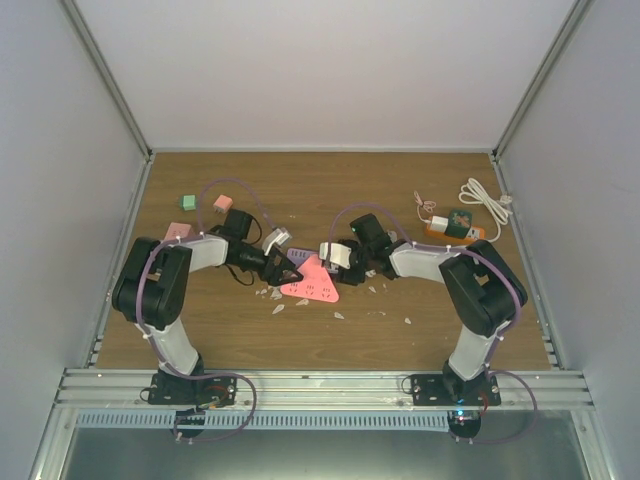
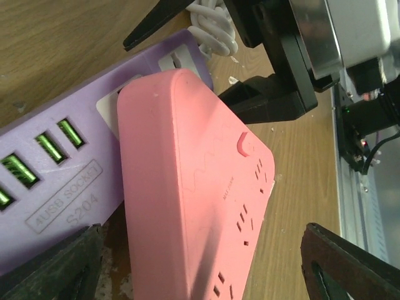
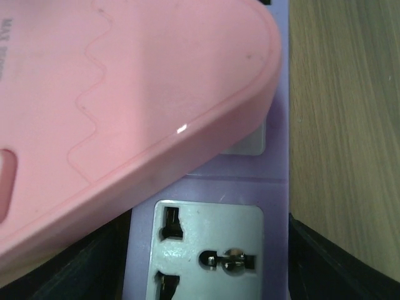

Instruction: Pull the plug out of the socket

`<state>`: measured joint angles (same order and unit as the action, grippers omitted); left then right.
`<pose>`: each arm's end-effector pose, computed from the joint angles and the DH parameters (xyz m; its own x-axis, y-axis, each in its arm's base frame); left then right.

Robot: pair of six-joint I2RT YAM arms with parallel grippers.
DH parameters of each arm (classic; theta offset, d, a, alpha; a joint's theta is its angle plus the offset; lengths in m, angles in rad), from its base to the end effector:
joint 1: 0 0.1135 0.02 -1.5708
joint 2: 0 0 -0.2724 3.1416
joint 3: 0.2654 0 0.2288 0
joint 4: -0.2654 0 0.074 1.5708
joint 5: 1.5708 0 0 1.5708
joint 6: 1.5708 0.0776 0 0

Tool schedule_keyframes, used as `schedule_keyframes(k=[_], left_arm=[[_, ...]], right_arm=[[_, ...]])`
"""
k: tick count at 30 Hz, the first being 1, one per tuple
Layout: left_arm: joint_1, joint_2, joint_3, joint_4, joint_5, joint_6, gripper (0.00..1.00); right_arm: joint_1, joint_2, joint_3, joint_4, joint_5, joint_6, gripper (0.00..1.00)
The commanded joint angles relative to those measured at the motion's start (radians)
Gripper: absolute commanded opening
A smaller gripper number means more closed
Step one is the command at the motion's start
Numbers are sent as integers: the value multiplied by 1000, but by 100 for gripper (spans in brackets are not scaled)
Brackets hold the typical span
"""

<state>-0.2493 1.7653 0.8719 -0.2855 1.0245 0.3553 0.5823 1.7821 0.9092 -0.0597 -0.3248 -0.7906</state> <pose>0.2758 -0.1386 0.1407 -0.6851 0.3609 -0.6328 0.7282 0.3172 -0.6075 0.2811 0.2148 0.1307 0.0114 -0.7990 -0.6012 -0.9551 0.1693 -0.2432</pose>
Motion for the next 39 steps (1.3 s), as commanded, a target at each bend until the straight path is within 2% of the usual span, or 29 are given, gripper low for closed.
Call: schedule_keyframes(k=[1,4,8,12,22,33,39], left_arm=[[14,-76,-39,83,-41,4,88],[14,-134,-57,109,-87,21,90],[0,-140,-33,47,-117,108,91],[-3,-97,-5,0,-72,113,89],[-8,9,-6,43,1,-6,85],[-29,120,43,33,77,-40,83],[-34,175,78,29,177,-51,72]], right_arm=[[-24,-7,31,-36,-55,22,73],[-42,-21,28,-40,-71,20,76],[-48,-27,17,-33,-73,13,75],[-49,-25,23,-33,-85,15,67],[-50,0,26,-39,-80,5,43],[-50,11,37,-62,-110,-12,29],[-50,8,36,-84,-135,-35,24]])
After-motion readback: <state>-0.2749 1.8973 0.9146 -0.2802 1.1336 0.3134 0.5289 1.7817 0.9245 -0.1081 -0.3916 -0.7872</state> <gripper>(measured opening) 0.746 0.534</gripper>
